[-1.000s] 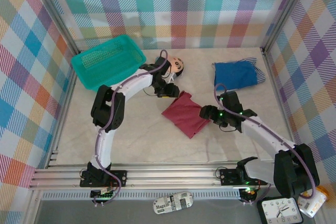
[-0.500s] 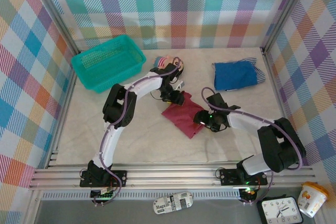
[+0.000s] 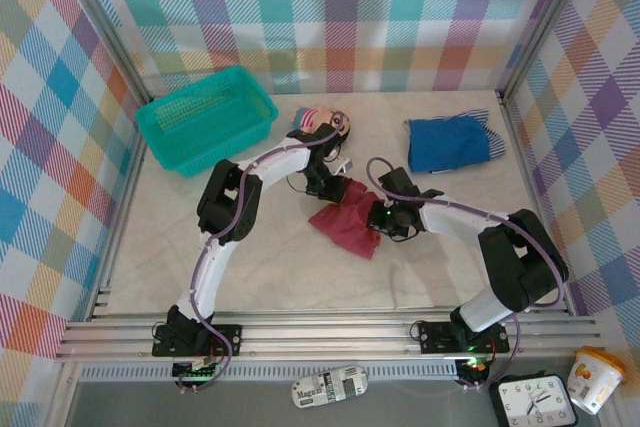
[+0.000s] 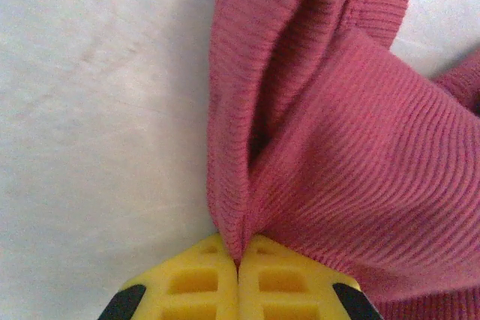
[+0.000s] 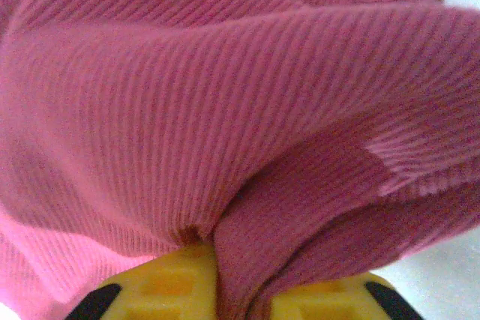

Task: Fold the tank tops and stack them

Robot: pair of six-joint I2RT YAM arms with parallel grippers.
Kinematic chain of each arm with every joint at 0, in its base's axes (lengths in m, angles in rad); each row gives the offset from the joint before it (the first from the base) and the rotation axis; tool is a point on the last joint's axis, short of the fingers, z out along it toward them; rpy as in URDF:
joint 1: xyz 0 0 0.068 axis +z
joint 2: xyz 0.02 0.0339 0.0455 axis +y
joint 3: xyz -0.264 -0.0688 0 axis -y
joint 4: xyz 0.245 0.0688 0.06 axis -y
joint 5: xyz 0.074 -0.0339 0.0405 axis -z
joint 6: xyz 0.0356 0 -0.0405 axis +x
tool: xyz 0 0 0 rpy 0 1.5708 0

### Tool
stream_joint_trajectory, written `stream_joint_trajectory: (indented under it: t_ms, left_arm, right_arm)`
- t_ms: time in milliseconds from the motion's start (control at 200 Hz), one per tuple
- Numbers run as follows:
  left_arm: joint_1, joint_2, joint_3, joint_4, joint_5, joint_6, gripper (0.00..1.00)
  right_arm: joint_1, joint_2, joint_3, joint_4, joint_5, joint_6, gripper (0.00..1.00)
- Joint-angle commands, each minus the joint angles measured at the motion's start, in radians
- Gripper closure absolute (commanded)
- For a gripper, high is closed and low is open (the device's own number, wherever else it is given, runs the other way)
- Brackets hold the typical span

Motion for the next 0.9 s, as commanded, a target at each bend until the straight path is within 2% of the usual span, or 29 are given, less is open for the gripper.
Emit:
stream_joint_trajectory:
  t_ms: [0,195,330,540,765,895]
  left_arm:
    - [-0.03,-0.015,-0.044,-0.059,0.03,-0.021,1.0]
    - [-0.028,-0.082,-0.036,-0.03,-0.035,-0.07,1.0]
    - [-0.033,-0.137,-0.061,0.079,0.0,-0.163,1.0]
    - [-0.062,-0.169,-0.038,0.23,0.004,-0.271,1.0]
    - [-0.082,-0.085,0.169,0.261,-0.034,-0.296,1.0]
    - [-0.089,0.012,0.338,0.279,-0.025,-0.319,1.0]
  right_arm:
    - [0.001,-0.009,0.017,0.017,0.003,-0.029,0.86]
    - [-0.038,-0.072,0.005,-0.021,0.024,-0.094,1.0]
    - [-0.088,-0.124,0.025,-0.057,0.031,-0.175,1.0]
    - [-0.23,-0.159,0.044,-0.048,-0.058,-0.282,1.0]
    - [-0.356,-0.17,0.175,-0.112,-0.075,-0.454,1.0]
    - [-0.422,-0.118,0.285,-0.147,-0.093,-0.575,1.0]
